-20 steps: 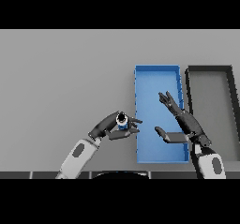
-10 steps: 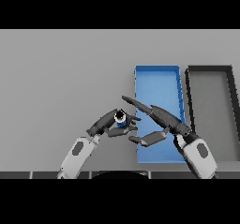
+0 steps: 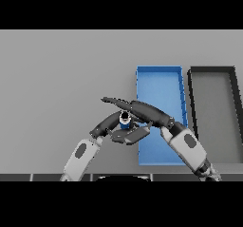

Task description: Pick up the blue pipe and place it into the blue bin.

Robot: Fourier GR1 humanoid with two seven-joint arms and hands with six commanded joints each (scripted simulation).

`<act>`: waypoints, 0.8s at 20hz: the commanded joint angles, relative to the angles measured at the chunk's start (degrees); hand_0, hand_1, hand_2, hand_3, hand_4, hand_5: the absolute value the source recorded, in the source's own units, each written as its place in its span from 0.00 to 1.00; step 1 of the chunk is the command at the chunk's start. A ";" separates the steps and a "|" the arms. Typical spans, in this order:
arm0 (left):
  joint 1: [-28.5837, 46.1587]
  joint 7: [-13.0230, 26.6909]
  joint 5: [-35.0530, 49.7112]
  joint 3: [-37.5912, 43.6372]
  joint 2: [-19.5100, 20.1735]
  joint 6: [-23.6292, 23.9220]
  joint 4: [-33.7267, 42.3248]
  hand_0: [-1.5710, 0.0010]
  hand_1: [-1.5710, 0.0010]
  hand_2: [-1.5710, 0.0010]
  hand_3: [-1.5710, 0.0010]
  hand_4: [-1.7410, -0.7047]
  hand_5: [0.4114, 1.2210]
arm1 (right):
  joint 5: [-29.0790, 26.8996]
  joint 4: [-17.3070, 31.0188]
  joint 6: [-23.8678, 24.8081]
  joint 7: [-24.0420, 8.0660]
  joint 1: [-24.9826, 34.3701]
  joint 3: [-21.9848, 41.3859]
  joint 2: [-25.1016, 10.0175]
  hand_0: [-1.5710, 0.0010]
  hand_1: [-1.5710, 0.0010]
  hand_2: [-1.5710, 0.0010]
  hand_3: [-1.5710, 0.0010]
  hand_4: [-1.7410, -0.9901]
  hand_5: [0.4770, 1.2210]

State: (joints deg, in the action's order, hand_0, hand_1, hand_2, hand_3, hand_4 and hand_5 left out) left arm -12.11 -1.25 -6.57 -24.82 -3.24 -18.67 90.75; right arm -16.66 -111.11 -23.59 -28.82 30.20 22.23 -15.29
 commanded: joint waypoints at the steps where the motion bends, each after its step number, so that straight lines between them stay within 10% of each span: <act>1: -0.09 0.97 -0.58 0.33 -0.17 0.14 -0.68 0.00 0.00 0.00 0.00 0.27 1.00 | 0.23 1.14 -0.45 -0.14 0.85 0.07 0.22 0.96 0.93 0.89 0.97 0.72 0.03; 7: 0.26 2.53 -1.82 1.07 -0.43 -0.84 -0.44 0.00 0.00 0.00 0.00 0.09 1.00 | 0.22 3.59 -1.84 0.99 2.34 1.54 2.57 0.35 0.35 0.34 0.44 0.30 0.10; 16: 0.81 3.17 -0.45 3.51 -3.14 -4.22 -0.34 0.00 0.00 0.00 0.09 0.02 1.00 | -0.45 4.80 1.20 8.83 2.71 3.95 2.01 0.05 0.05 0.05 0.09 0.05 0.84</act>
State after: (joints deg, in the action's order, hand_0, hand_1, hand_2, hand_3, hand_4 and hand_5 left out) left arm -11.29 2.18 -7.14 -21.30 -6.37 -22.96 90.38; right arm -17.34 -106.35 -22.36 -19.56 32.94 26.15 -13.27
